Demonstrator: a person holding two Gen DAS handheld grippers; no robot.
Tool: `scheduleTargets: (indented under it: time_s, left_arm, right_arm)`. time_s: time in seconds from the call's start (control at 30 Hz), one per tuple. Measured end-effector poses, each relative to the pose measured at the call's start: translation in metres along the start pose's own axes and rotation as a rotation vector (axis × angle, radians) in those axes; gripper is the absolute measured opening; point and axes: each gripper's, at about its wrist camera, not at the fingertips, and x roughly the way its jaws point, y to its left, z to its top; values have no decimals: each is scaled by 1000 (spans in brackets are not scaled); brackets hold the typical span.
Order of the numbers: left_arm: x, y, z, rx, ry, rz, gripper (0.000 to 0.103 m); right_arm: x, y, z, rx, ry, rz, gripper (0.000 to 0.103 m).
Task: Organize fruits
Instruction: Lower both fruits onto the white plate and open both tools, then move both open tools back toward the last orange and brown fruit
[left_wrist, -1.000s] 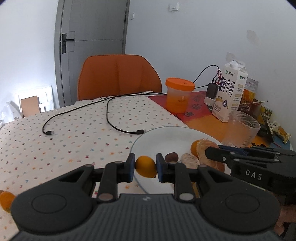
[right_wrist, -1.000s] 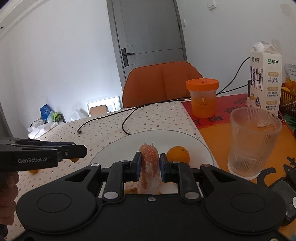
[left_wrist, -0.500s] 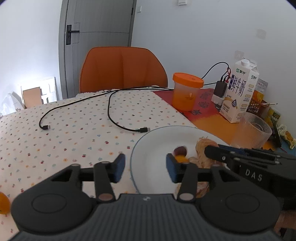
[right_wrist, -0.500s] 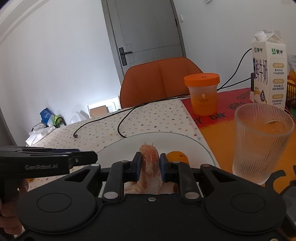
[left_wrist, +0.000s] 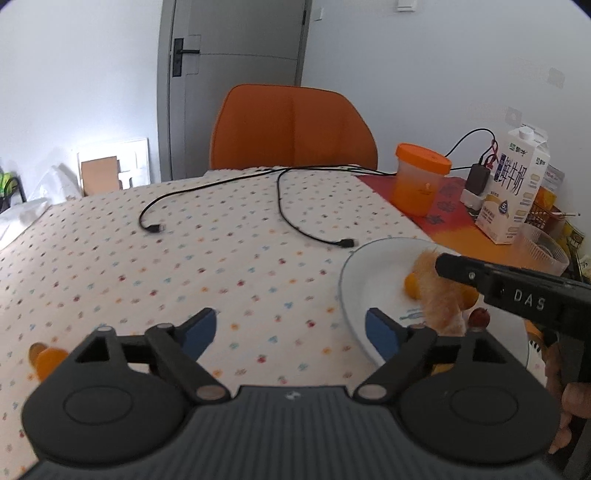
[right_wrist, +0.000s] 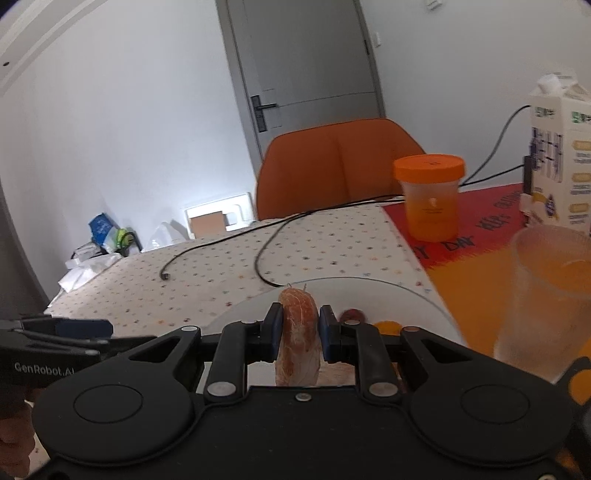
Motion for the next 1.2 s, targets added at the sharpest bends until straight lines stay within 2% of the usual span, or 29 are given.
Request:
scheduleTargets:
  time_s: [0.07,0.1,0.17,0.23,0.3,0.37,0.53,1.2]
  left_arm:
    - [-6,7,-3,-14,-10,21,93]
    - [-9,9,-4,-18,-14,24,94]
    - [-14,14,-6,-28,-17,28,95]
    - [-19,18,-8,-32,-20,32,95]
    - [-24,20,-9,-24,-26,42,96]
    - [-30,21,-11,-8,-32,66,98]
    - [-43,32,-16,-16,-35,76,98]
    - [-87,77,-43,-5,-43,122,100]
  right_arm:
    - [0,3,-1,10,-6,15,41]
    - [-1,7,-2,-1,-3,5,44]
    - [-4,12,-3,-14,-7,-18,57]
    - [-9,15,-6,-17,-6,-18,61]
    - [-14,17,-7,-13,-7,-10,72]
    - [-20,21,-9,-16,-19,-12,90]
    - [-28,37,-12,-45,-20,1,102]
    - [-42,78,-28,-46,-9,64,103]
